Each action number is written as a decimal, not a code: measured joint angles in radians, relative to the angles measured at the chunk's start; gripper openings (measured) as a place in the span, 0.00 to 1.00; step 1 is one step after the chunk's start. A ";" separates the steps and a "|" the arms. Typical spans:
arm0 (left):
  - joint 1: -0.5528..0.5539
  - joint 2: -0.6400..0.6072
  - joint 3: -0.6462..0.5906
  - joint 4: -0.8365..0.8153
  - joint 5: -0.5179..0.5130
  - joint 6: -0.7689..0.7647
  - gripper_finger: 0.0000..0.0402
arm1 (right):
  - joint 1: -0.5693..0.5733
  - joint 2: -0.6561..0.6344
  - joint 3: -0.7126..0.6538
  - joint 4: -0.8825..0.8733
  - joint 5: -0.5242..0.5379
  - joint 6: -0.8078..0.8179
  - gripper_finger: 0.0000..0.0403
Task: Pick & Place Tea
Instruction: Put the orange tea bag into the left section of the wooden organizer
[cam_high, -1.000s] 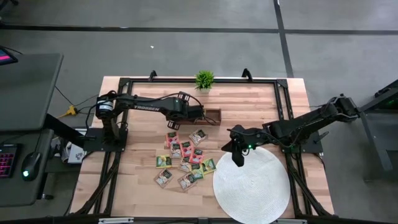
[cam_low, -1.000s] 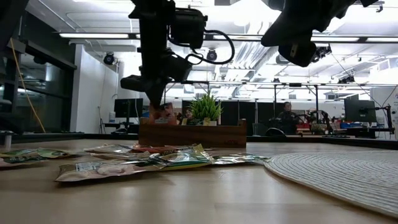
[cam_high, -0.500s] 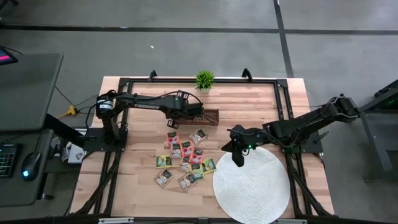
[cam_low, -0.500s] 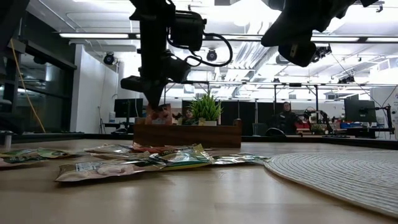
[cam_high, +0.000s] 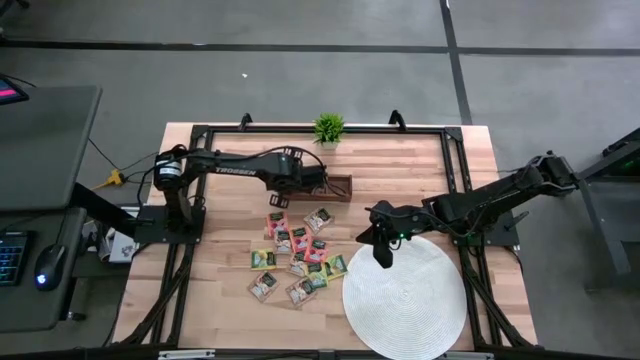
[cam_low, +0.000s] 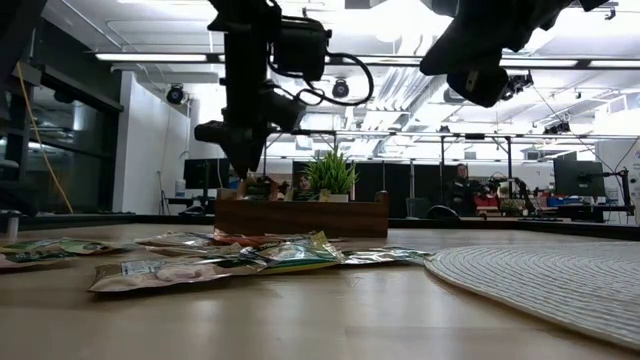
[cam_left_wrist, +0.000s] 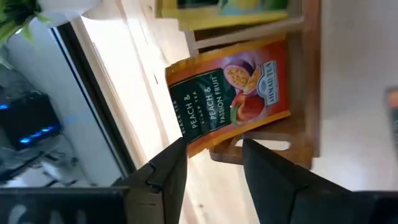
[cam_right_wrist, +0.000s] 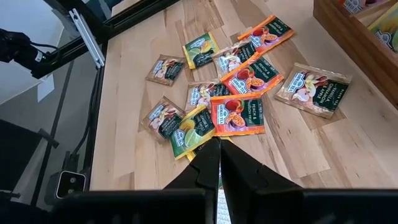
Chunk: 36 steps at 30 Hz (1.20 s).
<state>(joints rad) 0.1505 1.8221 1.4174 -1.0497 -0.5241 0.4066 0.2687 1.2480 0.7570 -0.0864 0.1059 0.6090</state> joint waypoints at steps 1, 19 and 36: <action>0.000 -0.007 0.000 0.002 0.012 -0.022 0.37 | 0.000 0.000 0.000 0.000 0.000 0.000 0.03; -0.265 -0.195 -0.189 0.034 0.000 -0.451 0.34 | 0.008 0.025 0.000 0.099 0.083 -0.009 0.01; -0.327 -0.311 -0.492 0.457 0.327 -0.799 0.34 | 0.011 0.476 0.322 0.126 0.058 -0.144 0.00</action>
<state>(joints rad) -0.1764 1.5108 0.9252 -0.5930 -0.1974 -0.3923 0.2801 1.7244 1.0788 0.0399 0.1643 0.4654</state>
